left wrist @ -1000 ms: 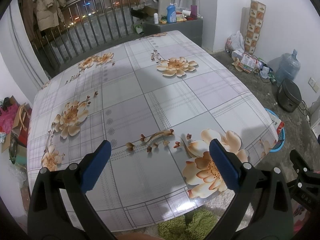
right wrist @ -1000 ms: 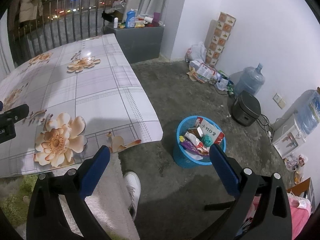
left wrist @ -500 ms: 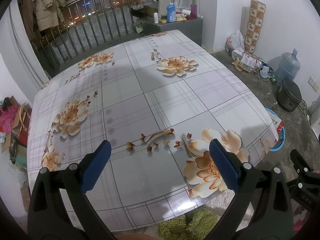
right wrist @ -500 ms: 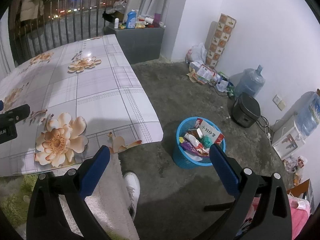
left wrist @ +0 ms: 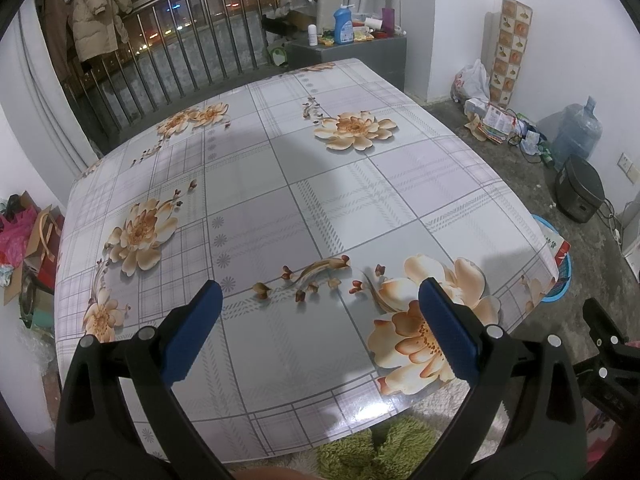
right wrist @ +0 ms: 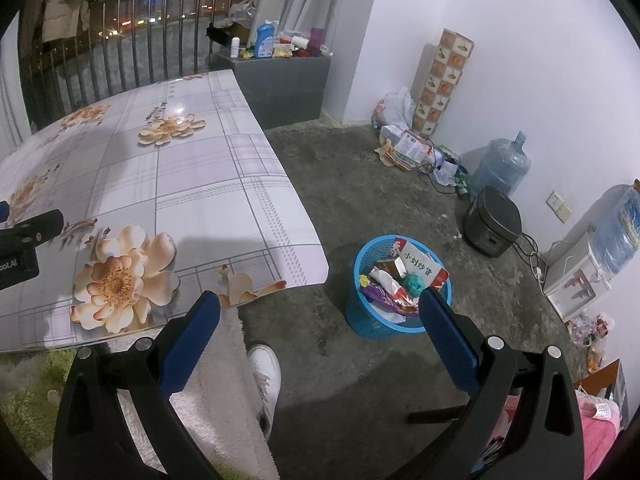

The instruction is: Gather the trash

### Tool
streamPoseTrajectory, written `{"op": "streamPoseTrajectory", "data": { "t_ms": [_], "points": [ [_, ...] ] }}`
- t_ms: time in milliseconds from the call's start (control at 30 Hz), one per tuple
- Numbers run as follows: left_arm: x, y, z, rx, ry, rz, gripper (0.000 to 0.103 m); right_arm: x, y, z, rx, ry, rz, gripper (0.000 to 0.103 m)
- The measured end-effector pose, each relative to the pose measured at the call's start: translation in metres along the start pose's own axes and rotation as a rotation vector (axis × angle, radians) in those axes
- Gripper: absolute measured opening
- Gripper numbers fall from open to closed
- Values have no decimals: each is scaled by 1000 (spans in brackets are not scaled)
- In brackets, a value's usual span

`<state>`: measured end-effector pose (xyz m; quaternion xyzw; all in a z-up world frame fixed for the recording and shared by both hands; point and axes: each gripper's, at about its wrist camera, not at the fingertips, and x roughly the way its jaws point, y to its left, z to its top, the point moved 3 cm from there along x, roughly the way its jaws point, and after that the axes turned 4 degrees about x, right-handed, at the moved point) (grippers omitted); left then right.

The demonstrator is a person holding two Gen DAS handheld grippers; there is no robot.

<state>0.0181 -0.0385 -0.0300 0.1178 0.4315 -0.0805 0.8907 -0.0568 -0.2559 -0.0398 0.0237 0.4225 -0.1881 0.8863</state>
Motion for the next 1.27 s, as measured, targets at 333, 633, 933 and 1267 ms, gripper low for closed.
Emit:
{"op": "streamPoseTrajectory", "data": {
  "t_ms": [333, 633, 933, 1267],
  "points": [
    [0, 0, 0, 2, 1, -1, 94, 0, 1, 0, -1, -1, 2, 97],
    [-1, 0, 0, 1, 1, -1, 94, 0, 2, 0, -1, -2, 0, 97],
    [-1, -1, 0, 0, 0, -1, 94, 1, 2, -1, -2, -2, 1, 97],
    [-2, -1, 0, 0, 1, -1, 94, 1, 3, 0, -1, -4, 0, 97]
  ]
}}
